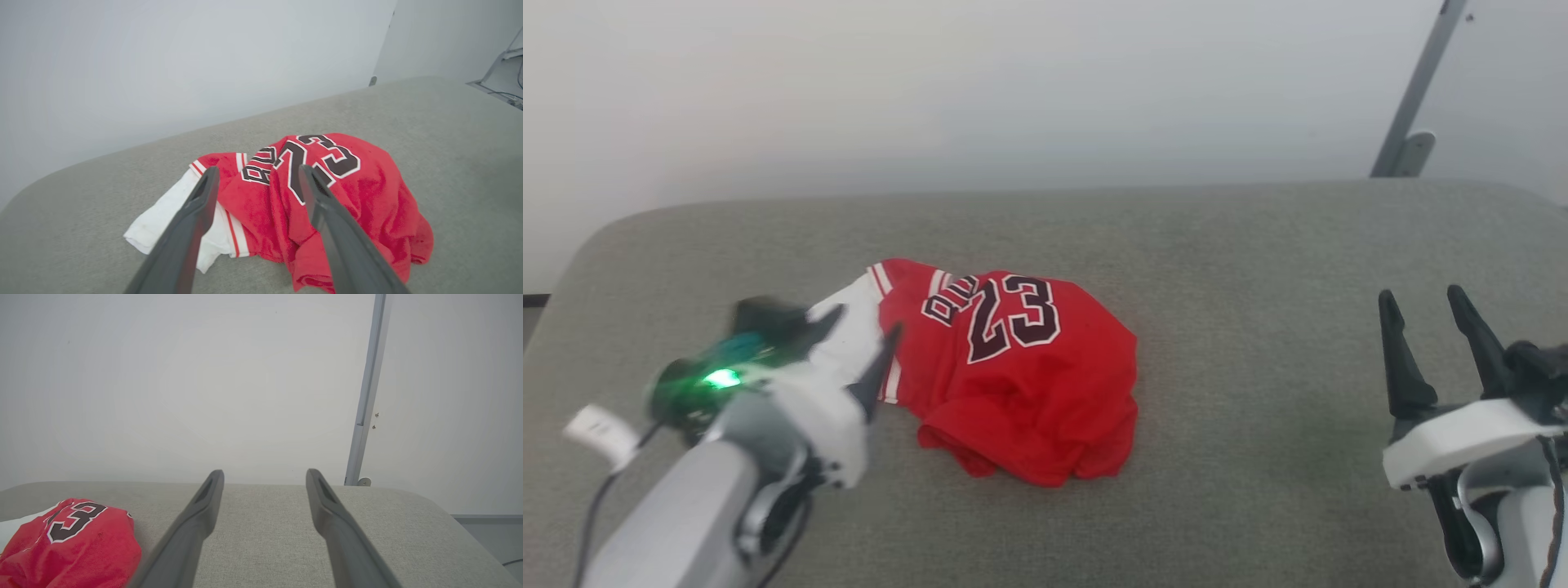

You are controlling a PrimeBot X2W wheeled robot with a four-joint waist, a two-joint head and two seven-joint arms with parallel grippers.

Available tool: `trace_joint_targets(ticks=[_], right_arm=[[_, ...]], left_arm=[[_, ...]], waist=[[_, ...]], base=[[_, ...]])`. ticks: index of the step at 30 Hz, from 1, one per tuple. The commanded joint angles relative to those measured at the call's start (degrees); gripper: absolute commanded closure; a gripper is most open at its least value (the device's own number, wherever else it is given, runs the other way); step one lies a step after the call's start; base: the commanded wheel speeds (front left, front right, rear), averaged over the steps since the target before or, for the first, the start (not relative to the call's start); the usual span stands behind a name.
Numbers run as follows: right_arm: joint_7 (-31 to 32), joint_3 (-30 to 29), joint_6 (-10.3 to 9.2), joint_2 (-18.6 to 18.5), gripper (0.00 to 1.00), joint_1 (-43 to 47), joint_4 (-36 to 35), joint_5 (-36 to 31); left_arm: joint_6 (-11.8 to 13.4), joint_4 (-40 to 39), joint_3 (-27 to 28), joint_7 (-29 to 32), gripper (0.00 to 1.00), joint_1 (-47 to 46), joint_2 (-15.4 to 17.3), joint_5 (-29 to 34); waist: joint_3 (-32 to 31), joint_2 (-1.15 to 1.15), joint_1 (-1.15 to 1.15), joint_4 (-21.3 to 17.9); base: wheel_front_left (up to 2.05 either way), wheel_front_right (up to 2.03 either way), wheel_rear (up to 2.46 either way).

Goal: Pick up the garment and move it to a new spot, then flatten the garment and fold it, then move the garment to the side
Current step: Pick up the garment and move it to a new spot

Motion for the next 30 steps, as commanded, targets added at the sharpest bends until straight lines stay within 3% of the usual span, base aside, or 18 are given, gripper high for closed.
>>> trace_joint_targets(ticks=[1,10,17,30], right_arm=[[-0.5,-0.4,0.0,-0.3,0.0,1.0,-0.3,-0.1],[-1.2,-2.1,0.0,-0.1,0.0,3.6,-0.6,-0.1],[-1.5,-3.3,0.0,0.6,0.0,4.9,-0.9,-0.1],[-1.7,-3.4,0.0,1.6,0.0,5.9,-1.1,-0.4]], left_arm=[[0.6,-1.0,1.3,-2.3,0.0,2.0,1.1,-0.2],[5.3,-5.3,8.8,-11.7,0.0,11.4,5.2,-2.3],[8.1,-8.6,13.3,-15.4,0.0,20.0,6.8,-5.3],[9.5,-12.7,17.0,-17.6,0.0,26.8,7.3,-7.8]], waist=[[-0.6,0.0,0.0,0.8],[-1.5,0.0,0.0,2.4],[-1.8,0.0,0.0,3.4],[-2.1,0.0,0.0,4.3]], base=[[0.0,0.0,0.0],[0.0,0.0,0.0],[0.0,0.0,0.0],[0.0,0.0,0.0]])
